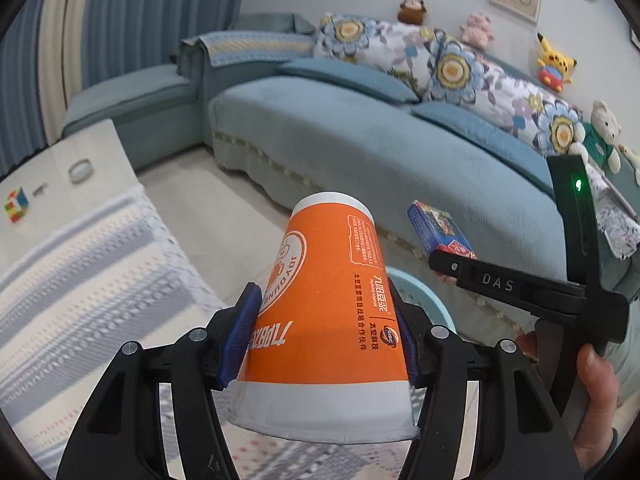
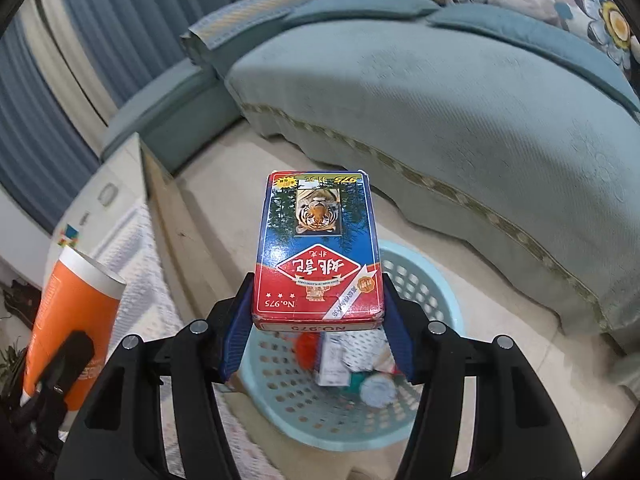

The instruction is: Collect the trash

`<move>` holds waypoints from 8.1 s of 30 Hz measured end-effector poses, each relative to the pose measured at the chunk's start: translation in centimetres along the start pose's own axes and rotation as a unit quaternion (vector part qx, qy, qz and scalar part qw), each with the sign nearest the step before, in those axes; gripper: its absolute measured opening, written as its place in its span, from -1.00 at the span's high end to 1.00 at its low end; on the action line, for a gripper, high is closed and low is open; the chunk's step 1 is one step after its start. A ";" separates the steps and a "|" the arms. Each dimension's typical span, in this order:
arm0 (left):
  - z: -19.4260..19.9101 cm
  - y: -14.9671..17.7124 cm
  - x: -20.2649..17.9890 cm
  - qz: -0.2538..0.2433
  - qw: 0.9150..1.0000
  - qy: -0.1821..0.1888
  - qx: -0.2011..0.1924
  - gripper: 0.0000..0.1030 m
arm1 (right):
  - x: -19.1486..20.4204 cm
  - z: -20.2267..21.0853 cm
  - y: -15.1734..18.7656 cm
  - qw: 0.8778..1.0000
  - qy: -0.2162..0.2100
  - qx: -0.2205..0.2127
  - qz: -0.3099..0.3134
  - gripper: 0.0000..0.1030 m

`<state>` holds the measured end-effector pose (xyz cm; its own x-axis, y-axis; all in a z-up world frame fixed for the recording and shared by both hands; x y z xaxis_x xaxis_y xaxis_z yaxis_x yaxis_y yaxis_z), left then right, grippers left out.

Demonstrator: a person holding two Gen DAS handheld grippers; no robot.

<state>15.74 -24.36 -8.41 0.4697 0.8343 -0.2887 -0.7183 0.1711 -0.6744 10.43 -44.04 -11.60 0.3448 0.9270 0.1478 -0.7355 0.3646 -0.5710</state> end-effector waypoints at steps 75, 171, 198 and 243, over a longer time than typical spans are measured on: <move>19.7 7.6 8.4 0.051 0.959 -0.159 -0.227 -0.75 | 11.9 14.2 8.2 0.946 0.134 -0.264 0.129 -0.84; 19.5 7.1 10.9 0.058 0.945 -0.241 -0.212 -0.85 | 11.7 13.7 8.6 0.960 0.059 -0.231 0.148 -0.85; 19.8 7.1 9.7 0.034 0.941 -0.253 -0.222 -0.86 | 12.0 13.6 8.8 0.957 0.065 -0.236 0.157 -0.85; 21.1 7.1 10.0 0.046 0.940 -0.241 -0.239 -0.86 | 12.2 13.4 8.9 0.958 0.072 -0.230 0.156 -0.85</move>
<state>4.54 -3.71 -1.76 0.0473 0.9941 -0.0979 -0.3781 -0.0728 -0.9229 0.25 -28.27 -4.08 0.2511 0.9505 -0.1831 -0.4928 -0.0373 -0.8693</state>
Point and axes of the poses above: each gripper's, at about its wrist camera, not at the fingertips, and z roughly against the way its jaws point, x to its left, y to its underside, the point moved 6 cm from there along -z, roughly the way its jaws point, and after that the axes turned 11 degrees about z, right-handed, at the moved point
